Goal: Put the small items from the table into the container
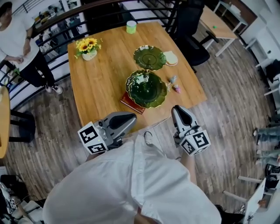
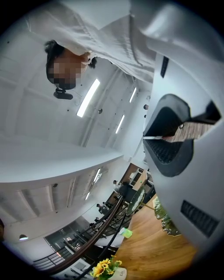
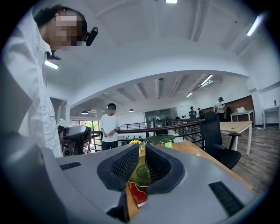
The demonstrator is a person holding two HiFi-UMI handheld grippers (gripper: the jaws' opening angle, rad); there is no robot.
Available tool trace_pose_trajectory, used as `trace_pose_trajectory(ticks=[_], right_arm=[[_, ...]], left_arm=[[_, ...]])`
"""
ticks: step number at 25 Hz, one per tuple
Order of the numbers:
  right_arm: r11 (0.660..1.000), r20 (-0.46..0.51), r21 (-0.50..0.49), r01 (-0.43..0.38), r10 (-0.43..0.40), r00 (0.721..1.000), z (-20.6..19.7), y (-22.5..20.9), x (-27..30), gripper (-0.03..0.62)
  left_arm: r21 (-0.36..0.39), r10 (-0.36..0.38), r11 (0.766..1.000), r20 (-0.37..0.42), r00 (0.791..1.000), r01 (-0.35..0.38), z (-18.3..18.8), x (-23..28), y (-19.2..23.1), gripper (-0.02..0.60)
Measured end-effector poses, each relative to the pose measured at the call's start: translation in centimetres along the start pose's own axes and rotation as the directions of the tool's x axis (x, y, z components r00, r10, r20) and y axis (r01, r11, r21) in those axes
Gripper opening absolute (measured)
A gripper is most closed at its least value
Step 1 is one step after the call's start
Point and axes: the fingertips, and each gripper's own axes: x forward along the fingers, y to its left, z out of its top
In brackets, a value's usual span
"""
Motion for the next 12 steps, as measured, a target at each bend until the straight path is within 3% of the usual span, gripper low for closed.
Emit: trace_pose_trajectory(ticks=[12], right_arm=[[0.998,-0.092,-0.030,-0.061,0.058,0.994,-0.7,-8.8,3.5,0.137]], left_arm=[[0.043,0.086,0.995,0.033,0.996,-0.087,0.6,4.8,2.2,0.009]])
